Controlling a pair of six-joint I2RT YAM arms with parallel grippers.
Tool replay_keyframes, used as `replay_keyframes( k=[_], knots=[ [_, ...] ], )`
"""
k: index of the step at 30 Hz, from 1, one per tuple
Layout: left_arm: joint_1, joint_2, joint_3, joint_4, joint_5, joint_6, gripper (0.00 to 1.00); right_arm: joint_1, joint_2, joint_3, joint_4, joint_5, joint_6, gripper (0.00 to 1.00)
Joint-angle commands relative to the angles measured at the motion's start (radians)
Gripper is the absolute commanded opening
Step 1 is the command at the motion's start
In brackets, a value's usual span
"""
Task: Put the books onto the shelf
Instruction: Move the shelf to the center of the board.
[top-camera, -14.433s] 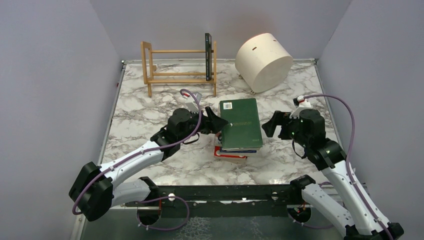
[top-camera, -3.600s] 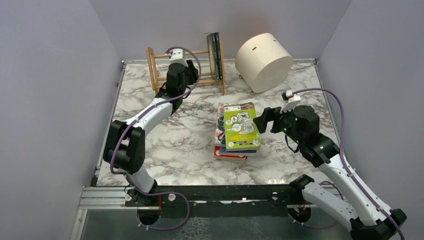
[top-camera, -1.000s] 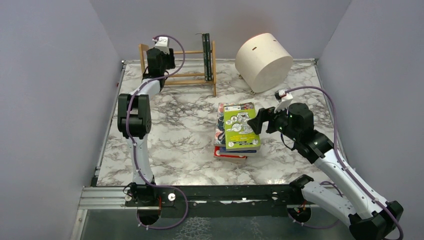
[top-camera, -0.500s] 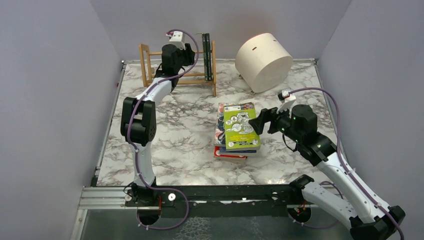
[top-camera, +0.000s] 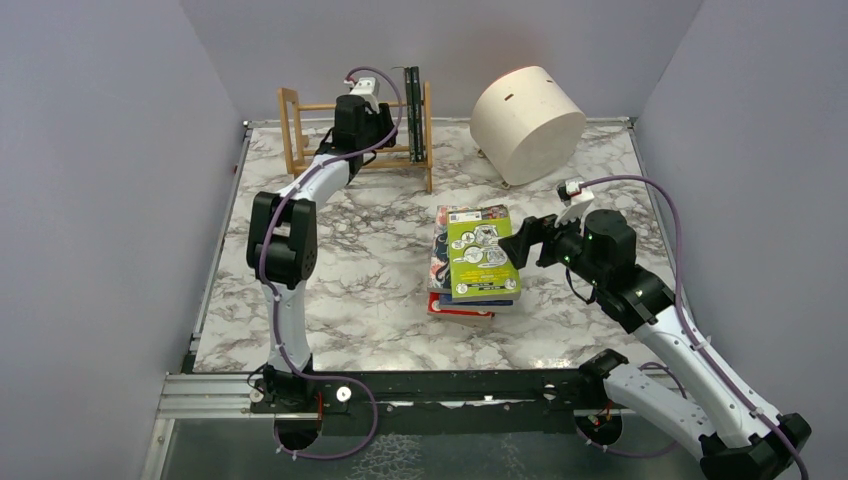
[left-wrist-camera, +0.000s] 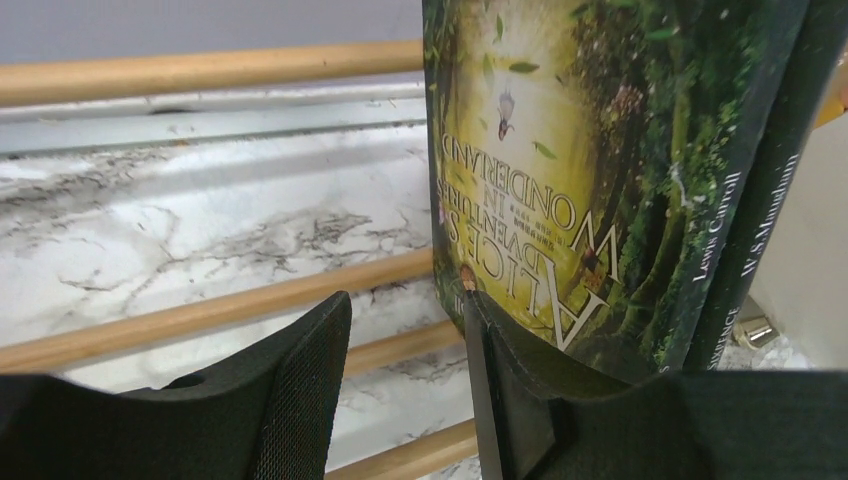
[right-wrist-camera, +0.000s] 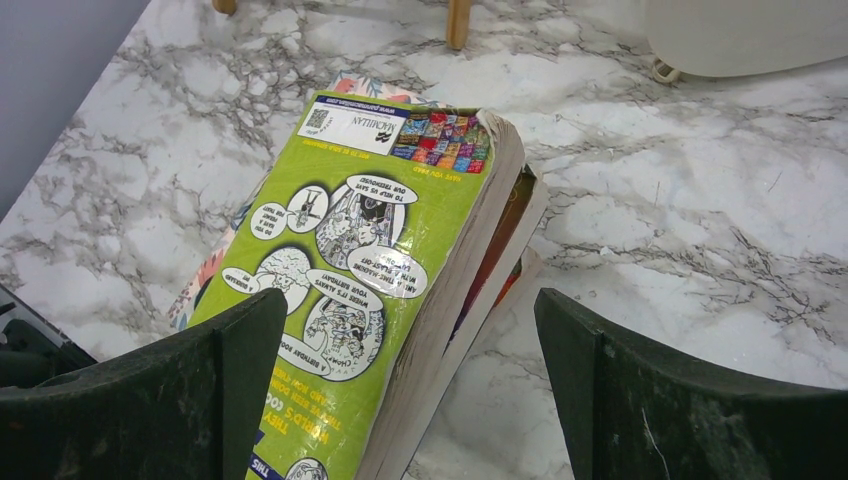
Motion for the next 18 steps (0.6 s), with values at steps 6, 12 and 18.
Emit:
replay_keyframes(
  k=[6, 12, 18],
  knots=[
    [-0.012, 0.04, 0.058, -0.136, 0.044, -0.016, 0.39, 0.006, -0.018, -0.012, 0.022, 0.02, -0.007, 0.93],
    [-0.016, 0.084, 0.114, -0.216, 0.066, 0.012, 0.39, 0.005, -0.018, -0.013, 0.024, 0.02, -0.006, 0.93],
    [-0.021, 0.098, 0.136, -0.277, 0.079, 0.039, 0.39, 0.005, -0.017, -0.013, 0.027, 0.022, -0.007, 0.93]
  ],
)
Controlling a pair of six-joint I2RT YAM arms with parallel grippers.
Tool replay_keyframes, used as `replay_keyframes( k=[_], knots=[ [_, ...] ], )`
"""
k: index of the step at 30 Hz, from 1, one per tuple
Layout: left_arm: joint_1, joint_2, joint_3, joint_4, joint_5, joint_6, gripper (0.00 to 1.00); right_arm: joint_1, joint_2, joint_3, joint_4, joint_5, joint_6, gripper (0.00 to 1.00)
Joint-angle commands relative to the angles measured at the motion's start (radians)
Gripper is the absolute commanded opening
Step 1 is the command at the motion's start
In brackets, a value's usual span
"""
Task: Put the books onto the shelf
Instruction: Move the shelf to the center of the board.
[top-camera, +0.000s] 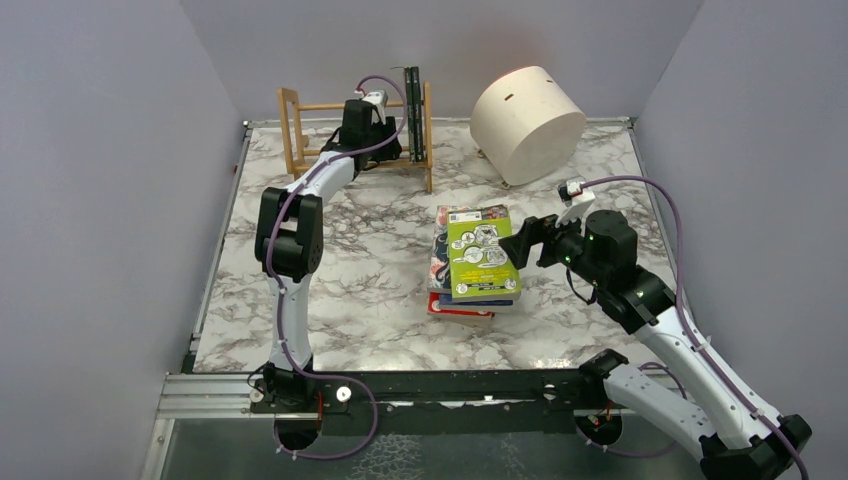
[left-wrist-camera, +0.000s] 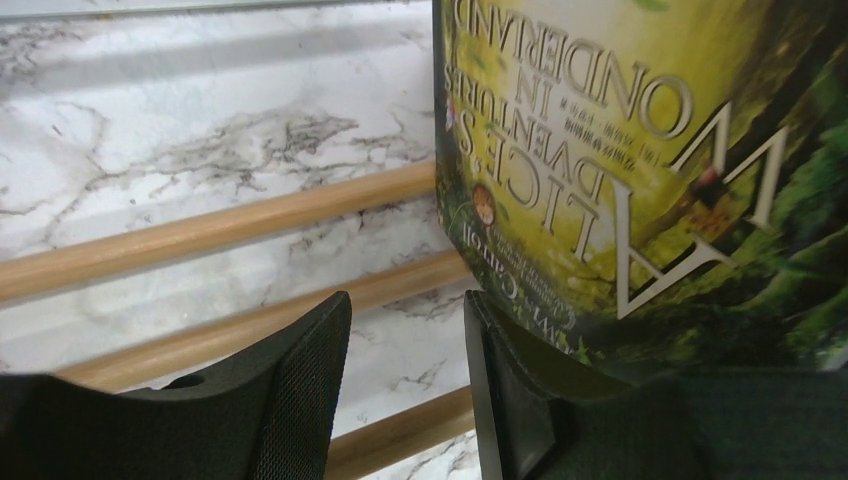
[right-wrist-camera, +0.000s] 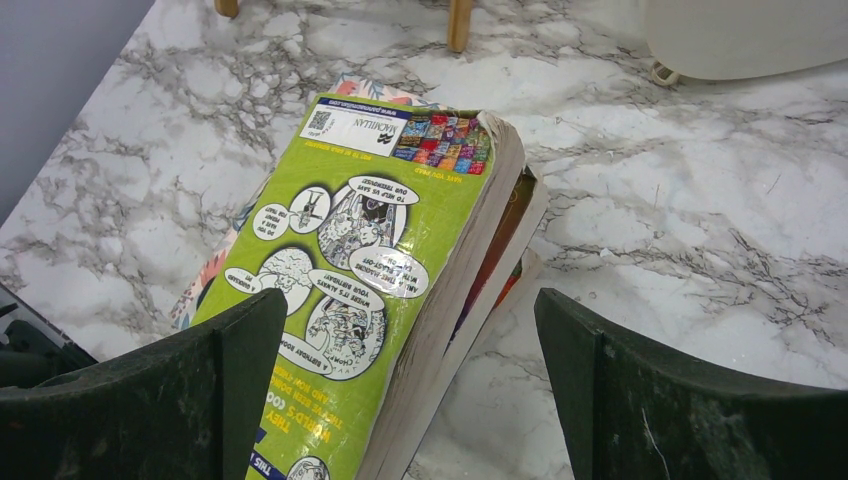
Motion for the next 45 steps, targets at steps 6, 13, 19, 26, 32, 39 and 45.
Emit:
replay_keyframes(
  k=[6, 13, 19, 26, 32, 39, 45],
  knots=[
    [-0.017, 0.01, 0.045, -0.107, 0.049, 0.051, 0.39, 0.006, -0.012, -0.012, 0.027, 0.021, -0.005, 0.93],
    [-0.024, 0.007, 0.038, -0.15, 0.063, 0.076, 0.39, 0.006, -0.024, -0.014, 0.025, 0.021, -0.004, 0.93],
    [-0.027, -0.021, 0.001, -0.169, 0.084, 0.089, 0.39, 0.005, -0.025, -0.015, 0.025, 0.023, -0.004, 0.93],
    [-0.027, -0.042, -0.06, -0.187, 0.106, 0.1, 0.39, 0.005, -0.032, -0.014, 0.026, 0.025, -0.002, 0.93],
    [-0.028, -0.067, -0.094, -0.205, 0.123, 0.115, 0.4, 0.005, -0.038, -0.018, 0.028, 0.02, 0.001, 0.93],
    [-0.028, -0.06, -0.088, -0.242, 0.117, 0.136, 0.4, 0.006, -0.052, -0.019, 0.028, 0.016, 0.001, 0.93],
    [-0.028, -0.048, -0.05, -0.252, 0.072, 0.126, 0.4, 0.006, -0.065, -0.021, 0.026, 0.013, 0.004, 0.93]
  ],
)
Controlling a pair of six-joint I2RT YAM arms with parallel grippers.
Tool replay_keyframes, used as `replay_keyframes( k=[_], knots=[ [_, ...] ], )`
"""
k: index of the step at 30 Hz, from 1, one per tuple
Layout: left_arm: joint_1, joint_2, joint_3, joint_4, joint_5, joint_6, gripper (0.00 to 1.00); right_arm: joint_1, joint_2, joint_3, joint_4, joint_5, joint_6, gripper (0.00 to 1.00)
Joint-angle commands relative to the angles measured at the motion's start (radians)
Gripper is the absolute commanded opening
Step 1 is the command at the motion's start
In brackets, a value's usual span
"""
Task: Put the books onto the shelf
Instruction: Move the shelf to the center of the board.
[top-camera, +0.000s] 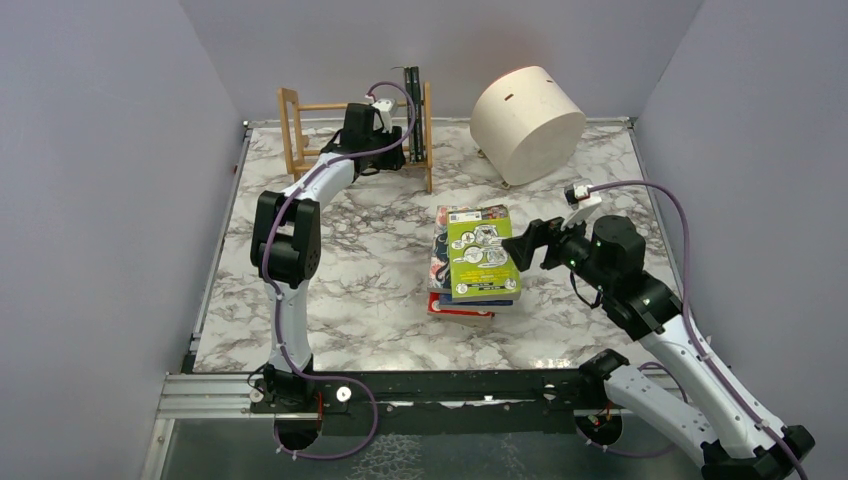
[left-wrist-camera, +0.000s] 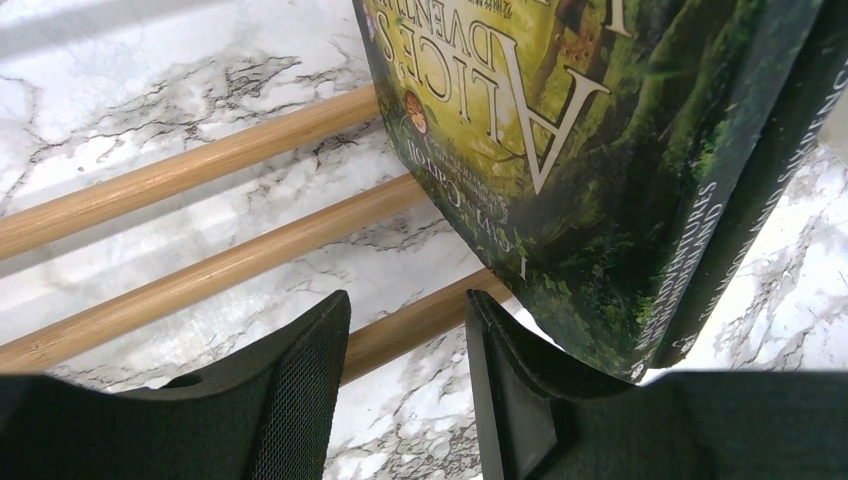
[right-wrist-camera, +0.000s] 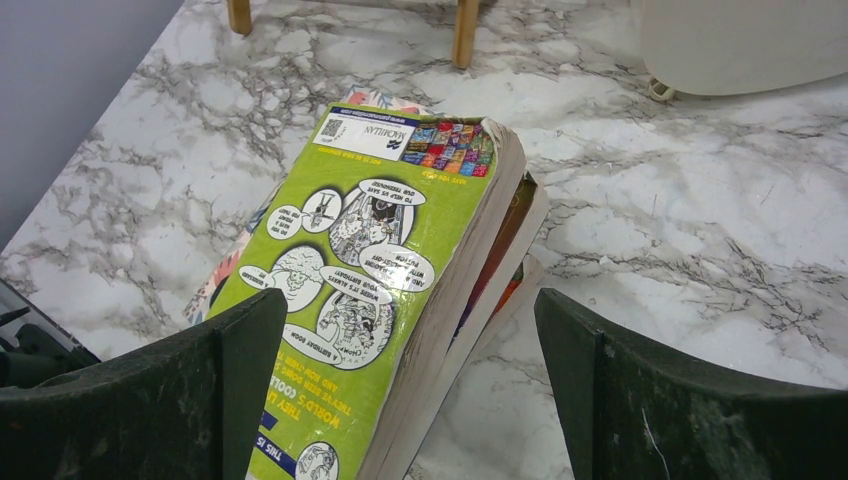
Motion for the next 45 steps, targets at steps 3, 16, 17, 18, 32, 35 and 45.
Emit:
replay_keyframes(
  k=[3, 16, 17, 18, 32, 35, 45],
  knots=[
    [-0.009, 0.016, 0.031, -0.139, -0.014, 0.001, 0.4, 0.005, -0.015, -0.011, 0.026, 0.012, 0.002, 0.93],
    [-0.006, 0.112, 0.174, -0.137, -0.016, -0.048, 0.4, 0.006, -0.016, -0.015, 0.028, 0.013, 0.004, 0.93],
    [-0.006, 0.114, 0.175, -0.132, -0.028, -0.057, 0.4, 0.006, -0.016, -0.015, 0.029, 0.013, 0.004, 0.93],
    [-0.005, 0.112, 0.166, -0.117, -0.036, -0.064, 0.4, 0.006, -0.015, -0.014, 0.028, 0.014, 0.004, 0.93],
    [-0.003, 0.129, 0.105, -0.185, 0.023, -0.046, 0.51, 0.006, -0.014, -0.014, 0.031, 0.014, 0.004, 0.93],
    [-0.003, 0.152, 0.117, -0.232, 0.024, -0.042, 0.59, 0.006, -0.016, -0.018, 0.037, 0.009, 0.006, 0.93],
    [-0.003, 0.138, 0.086, -0.261, 0.003, -0.042, 0.66, 0.006, -0.025, -0.015, 0.038, -0.002, 0.001, 0.94]
  ],
)
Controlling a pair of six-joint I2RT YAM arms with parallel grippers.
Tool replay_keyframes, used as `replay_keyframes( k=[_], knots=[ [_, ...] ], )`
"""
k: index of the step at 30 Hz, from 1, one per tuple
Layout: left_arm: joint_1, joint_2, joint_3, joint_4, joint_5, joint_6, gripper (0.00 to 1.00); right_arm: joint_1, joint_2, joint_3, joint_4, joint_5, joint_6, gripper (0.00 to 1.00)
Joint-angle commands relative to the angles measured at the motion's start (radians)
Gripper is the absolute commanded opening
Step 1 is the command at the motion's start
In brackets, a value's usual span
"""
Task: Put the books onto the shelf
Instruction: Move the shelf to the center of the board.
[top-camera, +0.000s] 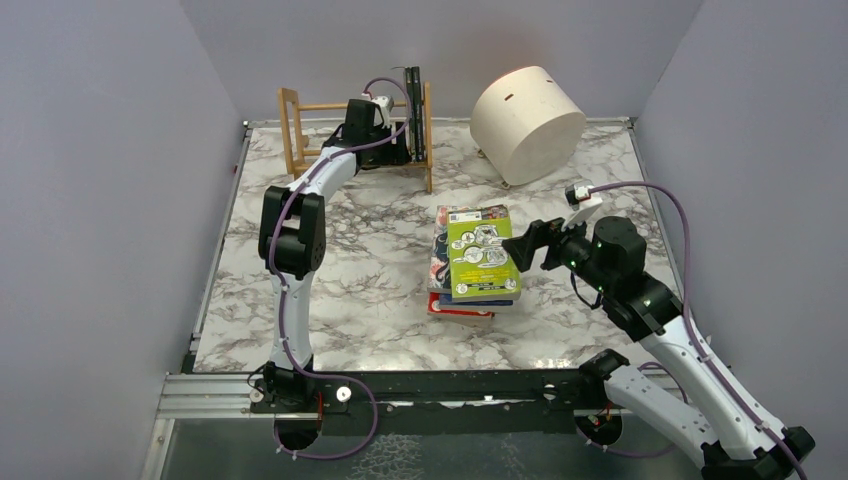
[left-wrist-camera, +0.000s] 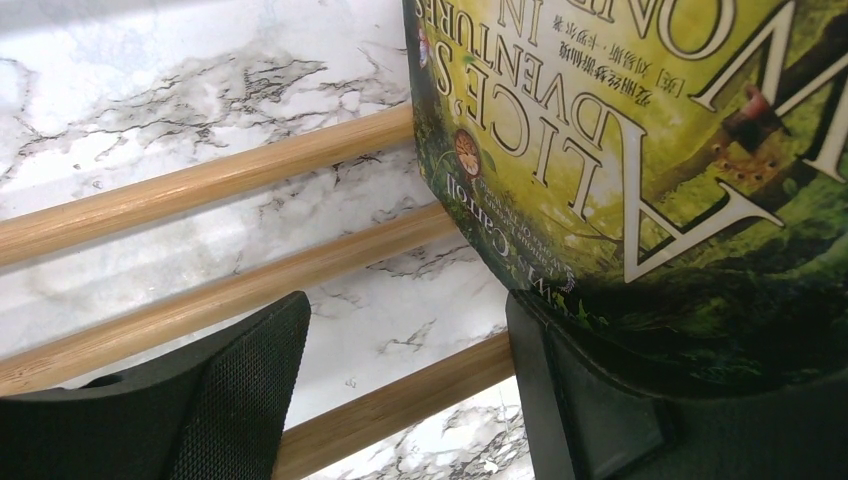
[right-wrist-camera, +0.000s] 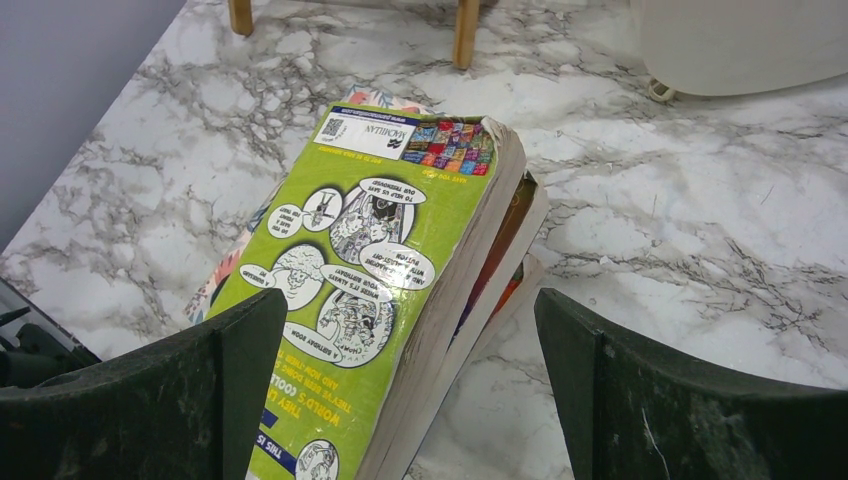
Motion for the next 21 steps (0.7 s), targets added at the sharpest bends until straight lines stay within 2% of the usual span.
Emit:
replay_keyframes(
  k=[1, 8, 11, 21],
  knots=[
    [-0.017, 0.034, -0.055, -0.186, 0.018, 0.023, 0.66, 0.005, -0.018, -0.008, 0.038, -0.001, 0.001, 0.94],
    [-0.017, 0.008, -0.116, -0.185, 0.0, 0.024, 0.66, 0.006, -0.024, -0.009, 0.036, -0.001, 0.001, 0.94],
    [-0.017, -0.002, -0.13, -0.184, -0.038, 0.023, 0.75, 0.006, -0.024, -0.011, 0.037, -0.003, 0.001, 0.94],
    [-0.018, -0.008, -0.146, -0.176, -0.031, 0.022, 0.75, 0.006, -0.027, -0.009, 0.035, 0.0, 0.0, 0.94]
  ],
)
